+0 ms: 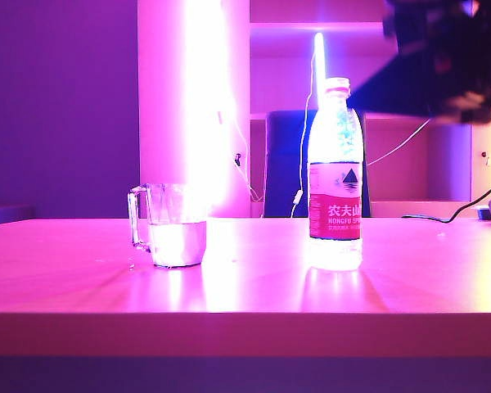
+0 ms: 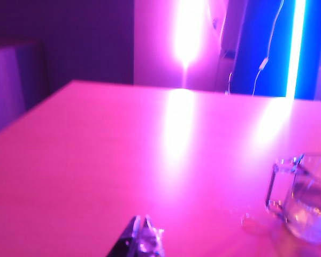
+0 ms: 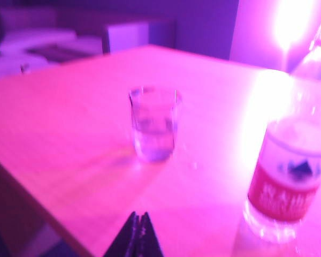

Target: Pick up the mineral water bottle on the table and pour water into the mug until it's half full.

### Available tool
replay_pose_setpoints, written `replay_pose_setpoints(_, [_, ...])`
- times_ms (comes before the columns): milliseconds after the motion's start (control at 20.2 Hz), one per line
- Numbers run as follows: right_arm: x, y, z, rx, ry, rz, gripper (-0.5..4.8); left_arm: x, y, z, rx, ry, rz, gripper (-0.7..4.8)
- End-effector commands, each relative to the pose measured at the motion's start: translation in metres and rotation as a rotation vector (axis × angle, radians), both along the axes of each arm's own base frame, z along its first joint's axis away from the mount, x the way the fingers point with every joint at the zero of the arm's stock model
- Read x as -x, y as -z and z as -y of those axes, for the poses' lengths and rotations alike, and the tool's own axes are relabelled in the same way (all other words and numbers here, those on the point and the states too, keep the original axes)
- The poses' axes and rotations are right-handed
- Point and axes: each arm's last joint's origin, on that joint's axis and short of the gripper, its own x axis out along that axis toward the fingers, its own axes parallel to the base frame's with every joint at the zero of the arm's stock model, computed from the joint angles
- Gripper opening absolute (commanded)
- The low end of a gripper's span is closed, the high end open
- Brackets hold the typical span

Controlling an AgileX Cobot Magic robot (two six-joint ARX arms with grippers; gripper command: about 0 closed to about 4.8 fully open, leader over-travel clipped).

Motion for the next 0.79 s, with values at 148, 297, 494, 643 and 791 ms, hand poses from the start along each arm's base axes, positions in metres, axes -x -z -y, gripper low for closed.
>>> replay_pose_setpoints(148, [0.000, 0.003, 0.000, 0.029, 0.000, -0.025, -0.01, -0.005, 0.021, 0.000, 0.019, 0.003, -0.054, -0.05])
replay_pose_setpoints(297, [0.000, 0.003, 0.000, 0.029, 0.000, -0.025, -0.01, -0.008, 0.033, 0.000, 0.020, 0.005, -0.090, -0.05])
replay_pose_setpoints(494, [0.000, 0.003, 0.000, 0.029, 0.000, -0.025, -0.01, -0.008, 0.042, 0.000, 0.020, -0.006, -0.159, -0.05])
replay_pose_setpoints(643, [0.000, 0.003, 0.000, 0.029, 0.000, -0.025, -0.01, -0.008, 0.043, 0.000, 0.020, -0.002, -0.170, -0.05])
replay_pose_setpoints(791, [0.000, 0.003, 0.000, 0.029, -0.002, -0.025, -0.01, -0.008, 0.043, 0.000, 0.020, -0.002, -0.171, -0.04])
